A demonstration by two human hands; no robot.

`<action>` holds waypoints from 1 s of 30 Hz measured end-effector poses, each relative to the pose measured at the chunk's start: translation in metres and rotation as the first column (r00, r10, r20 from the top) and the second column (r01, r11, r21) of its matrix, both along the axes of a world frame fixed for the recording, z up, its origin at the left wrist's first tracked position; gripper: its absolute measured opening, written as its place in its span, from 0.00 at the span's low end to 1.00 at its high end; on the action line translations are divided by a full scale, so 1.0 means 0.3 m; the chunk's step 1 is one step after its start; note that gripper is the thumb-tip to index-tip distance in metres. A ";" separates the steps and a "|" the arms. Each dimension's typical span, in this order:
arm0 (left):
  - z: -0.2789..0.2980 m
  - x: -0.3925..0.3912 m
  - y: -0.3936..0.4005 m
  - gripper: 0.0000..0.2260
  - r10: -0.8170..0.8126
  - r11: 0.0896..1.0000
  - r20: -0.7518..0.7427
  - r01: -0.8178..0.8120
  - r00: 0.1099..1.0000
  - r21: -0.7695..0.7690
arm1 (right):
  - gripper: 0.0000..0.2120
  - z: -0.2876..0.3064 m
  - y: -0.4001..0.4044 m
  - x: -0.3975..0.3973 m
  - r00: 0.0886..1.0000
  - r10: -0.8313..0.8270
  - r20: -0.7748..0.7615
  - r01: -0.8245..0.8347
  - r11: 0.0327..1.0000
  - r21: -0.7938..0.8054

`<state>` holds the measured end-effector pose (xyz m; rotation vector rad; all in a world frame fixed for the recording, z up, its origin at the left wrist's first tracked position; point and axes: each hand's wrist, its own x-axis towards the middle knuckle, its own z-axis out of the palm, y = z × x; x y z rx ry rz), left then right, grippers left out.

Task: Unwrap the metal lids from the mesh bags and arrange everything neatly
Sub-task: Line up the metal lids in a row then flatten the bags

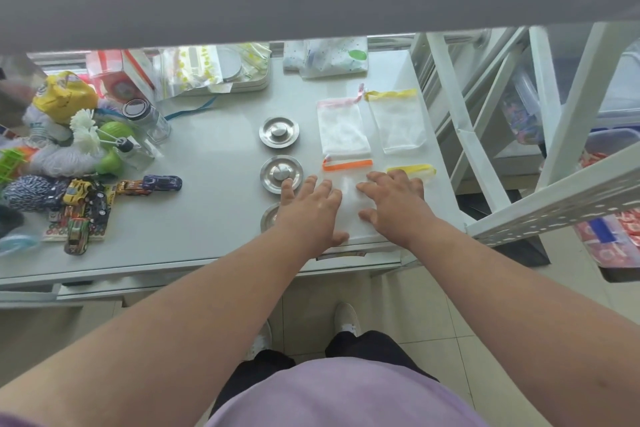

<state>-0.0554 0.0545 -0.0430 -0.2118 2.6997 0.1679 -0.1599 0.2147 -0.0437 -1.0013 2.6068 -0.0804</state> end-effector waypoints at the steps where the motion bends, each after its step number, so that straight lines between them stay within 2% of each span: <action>1: 0.000 0.002 -0.002 0.40 0.000 1.000 -0.004 0.000 1.000 0.005 | 0.27 0.003 0.006 0.000 1.000 -0.003 0.011 0.004 1.000 -0.022; 3: 0.002 0.002 0.000 0.38 0.001 1.000 -0.044 0.000 0.999 0.022 | 0.25 0.013 0.036 -0.009 0.997 -0.072 0.025 0.074 0.989 -0.131; 5: 0.009 -0.012 0.016 0.36 -0.012 0.999 -0.115 0.017 0.993 0.047 | 0.24 0.018 0.098 -0.034 0.975 -0.217 0.052 0.223 0.940 -0.256; 7: 0.015 -0.046 0.054 0.35 -0.052 0.996 -0.164 0.063 0.985 0.060 | 0.24 0.011 0.172 -0.057 0.943 -0.324 0.077 0.333 0.902 -0.277; 9: 0.017 -0.093 0.113 0.34 -0.103 0.990 -0.179 0.118 0.978 0.076 | 0.26 -0.001 0.236 -0.060 0.927 -0.361 0.100 0.374 0.898 -0.233; 12: 0.005 -0.156 0.202 0.34 -0.171 0.978 -0.167 0.188 0.971 0.092 | 0.28 -0.017 0.283 -0.047 0.929 -0.348 0.131 0.367 0.912 -0.181; 15: -0.011 -0.194 0.249 0.35 -0.208 0.973 -0.136 0.219 0.969 0.072 | 0.28 -0.041 0.289 -0.061 0.946 -0.310 0.097 0.322 0.934 -0.156; 21: -0.015 -0.233 0.267 0.35 -0.188 0.981 -0.083 0.191 0.979 0.032 | 0.25 -0.094 0.266 -0.096 0.969 -0.245 0.036 0.248 0.959 -0.136; 30: -0.015 -0.256 0.297 0.36 -0.148 0.989 -0.083 0.149 0.986 0.003 | 0.28 -0.107 0.277 -0.134 0.973 -0.232 0.008 0.232 0.967 -0.104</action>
